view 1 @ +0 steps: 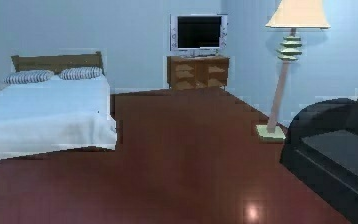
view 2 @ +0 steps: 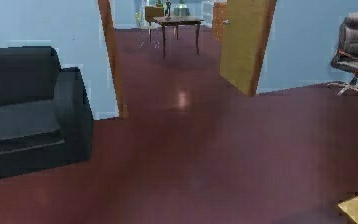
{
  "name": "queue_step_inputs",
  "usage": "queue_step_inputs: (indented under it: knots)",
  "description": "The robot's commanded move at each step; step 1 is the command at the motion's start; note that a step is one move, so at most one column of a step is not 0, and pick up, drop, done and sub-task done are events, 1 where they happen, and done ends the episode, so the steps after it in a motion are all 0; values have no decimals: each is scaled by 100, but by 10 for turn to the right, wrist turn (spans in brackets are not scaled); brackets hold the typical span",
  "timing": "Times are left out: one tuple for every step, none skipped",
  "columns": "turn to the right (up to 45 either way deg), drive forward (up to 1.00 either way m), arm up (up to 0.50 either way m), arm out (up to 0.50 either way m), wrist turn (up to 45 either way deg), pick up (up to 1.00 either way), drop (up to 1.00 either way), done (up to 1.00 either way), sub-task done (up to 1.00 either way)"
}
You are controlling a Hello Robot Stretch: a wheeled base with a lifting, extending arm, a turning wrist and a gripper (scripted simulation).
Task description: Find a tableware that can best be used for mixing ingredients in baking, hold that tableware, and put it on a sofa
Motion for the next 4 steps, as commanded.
queue_step_inputs:
  knots:
    - [450,0,0,0,0,0,0,0,0]
    - [390,0,0,0,0,0,0,0,0]
    - [0,55,0,0,0,0,0,0,0]
    - [330,0,0,0,0,0,0,0,0]
